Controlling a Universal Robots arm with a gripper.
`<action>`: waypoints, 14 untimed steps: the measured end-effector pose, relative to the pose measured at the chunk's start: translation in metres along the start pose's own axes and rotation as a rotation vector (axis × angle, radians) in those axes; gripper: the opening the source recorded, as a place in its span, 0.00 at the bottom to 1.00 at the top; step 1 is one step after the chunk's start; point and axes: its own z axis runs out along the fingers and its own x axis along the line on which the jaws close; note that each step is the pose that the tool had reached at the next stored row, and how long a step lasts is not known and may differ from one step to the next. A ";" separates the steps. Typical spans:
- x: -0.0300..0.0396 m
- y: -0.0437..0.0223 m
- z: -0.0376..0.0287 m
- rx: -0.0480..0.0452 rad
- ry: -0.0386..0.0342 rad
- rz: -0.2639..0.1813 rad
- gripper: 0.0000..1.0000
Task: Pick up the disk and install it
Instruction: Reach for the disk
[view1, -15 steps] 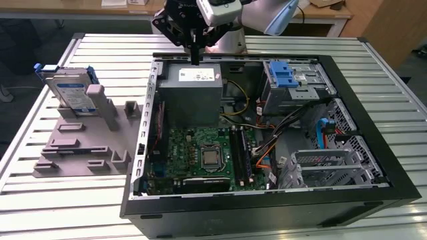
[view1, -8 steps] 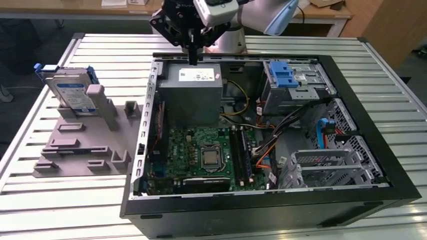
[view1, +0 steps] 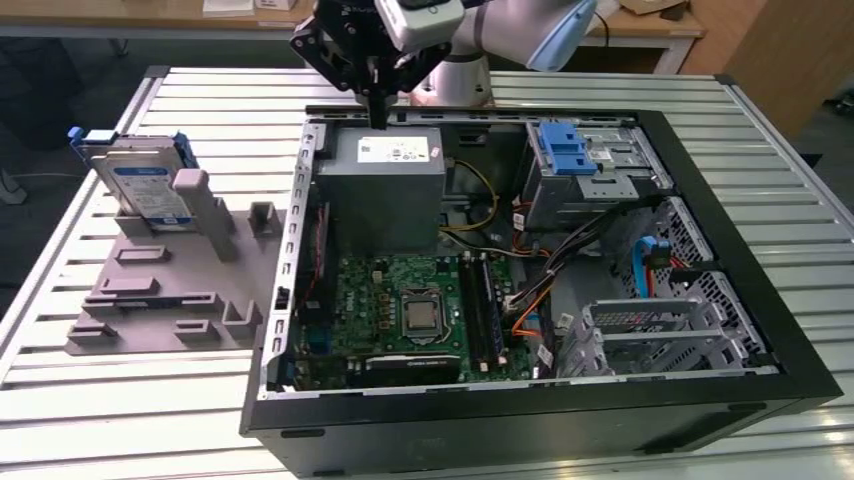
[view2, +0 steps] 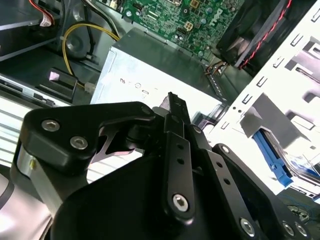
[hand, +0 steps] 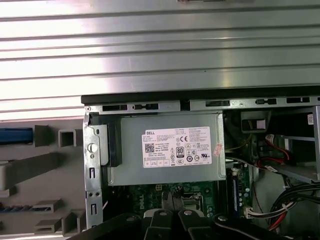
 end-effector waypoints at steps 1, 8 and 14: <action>0.0009 0.0000 0.0000 0.0001 0.0001 0.000 0.11; 0.0020 -0.0001 0.0000 0.0000 0.0000 0.000 0.11; 0.0042 -0.0003 0.0001 -0.0001 -0.0001 0.000 0.11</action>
